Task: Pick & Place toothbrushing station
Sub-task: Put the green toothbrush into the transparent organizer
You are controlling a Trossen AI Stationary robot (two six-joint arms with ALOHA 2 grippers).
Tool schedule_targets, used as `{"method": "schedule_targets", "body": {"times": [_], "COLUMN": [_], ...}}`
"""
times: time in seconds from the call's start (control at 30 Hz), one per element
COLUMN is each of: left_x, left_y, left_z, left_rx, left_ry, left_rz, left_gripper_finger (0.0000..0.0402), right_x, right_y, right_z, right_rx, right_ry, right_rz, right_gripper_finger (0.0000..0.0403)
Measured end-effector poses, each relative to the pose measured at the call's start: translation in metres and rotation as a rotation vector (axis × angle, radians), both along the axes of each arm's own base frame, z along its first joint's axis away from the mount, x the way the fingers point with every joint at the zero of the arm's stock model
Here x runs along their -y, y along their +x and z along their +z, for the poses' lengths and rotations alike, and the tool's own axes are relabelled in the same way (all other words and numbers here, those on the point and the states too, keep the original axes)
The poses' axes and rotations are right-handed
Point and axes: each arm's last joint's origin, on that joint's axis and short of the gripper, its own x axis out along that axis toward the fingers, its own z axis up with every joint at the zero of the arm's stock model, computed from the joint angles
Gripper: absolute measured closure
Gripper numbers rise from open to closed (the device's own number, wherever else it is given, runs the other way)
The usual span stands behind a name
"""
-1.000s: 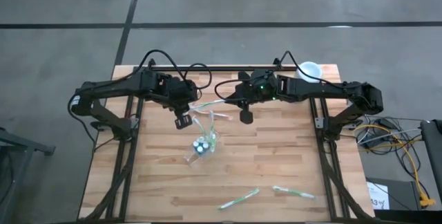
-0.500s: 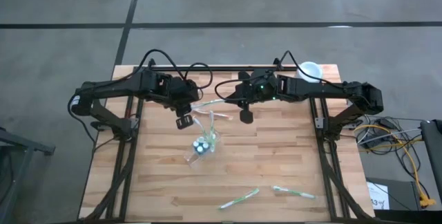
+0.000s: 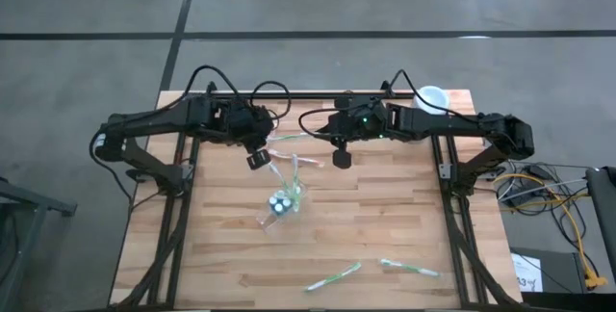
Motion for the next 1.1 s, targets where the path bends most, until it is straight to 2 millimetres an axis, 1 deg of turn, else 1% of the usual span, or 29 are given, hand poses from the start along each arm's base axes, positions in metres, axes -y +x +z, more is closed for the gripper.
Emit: {"method": "schedule_targets", "body": {"times": [0.07,0.23,0.43,0.53,0.7,0.87,1.1], "left_x": [0.000,0.003,0.004,0.004,0.005,0.005,0.005], "left_y": [-0.003,-0.007,-0.007,-0.007,-0.008,-0.007,-0.006], "left_z": [0.003,0.005,0.005,0.005,0.004,0.004,0.003], "left_rx": [0.021,0.056,0.090,0.071,0.003,0.021,-0.005], "left_ry": [-0.014,-0.114,-0.198,-0.173,-0.094,-0.136,-0.098], "left_rz": [0.017,0.012,0.081,0.035,-0.110,-0.070,-0.135], "left_gripper_finger": [0.0293,0.0286,0.0259,0.0248,0.0246,0.0246,0.0245], "right_x": [0.000,0.002,0.007,0.008,0.010,0.010,0.010], "right_y": [0.000,0.000,-0.001,-0.002,-0.004,-0.005,-0.005], "right_z": [0.000,0.000,0.000,0.000,0.004,0.004,0.005], "right_rx": [-0.001,-0.003,-0.006,-0.005,0.006,0.005,0.006], "right_ry": [-0.006,-0.014,-0.028,-0.028,-0.032,-0.046,-0.053], "right_rz": [-0.011,-0.025,-0.053,-0.058,-0.063,-0.054,-0.051], "right_gripper_finger": [0.0380,0.0380,0.0380,0.0380,0.0380,0.0380,0.0380]}}
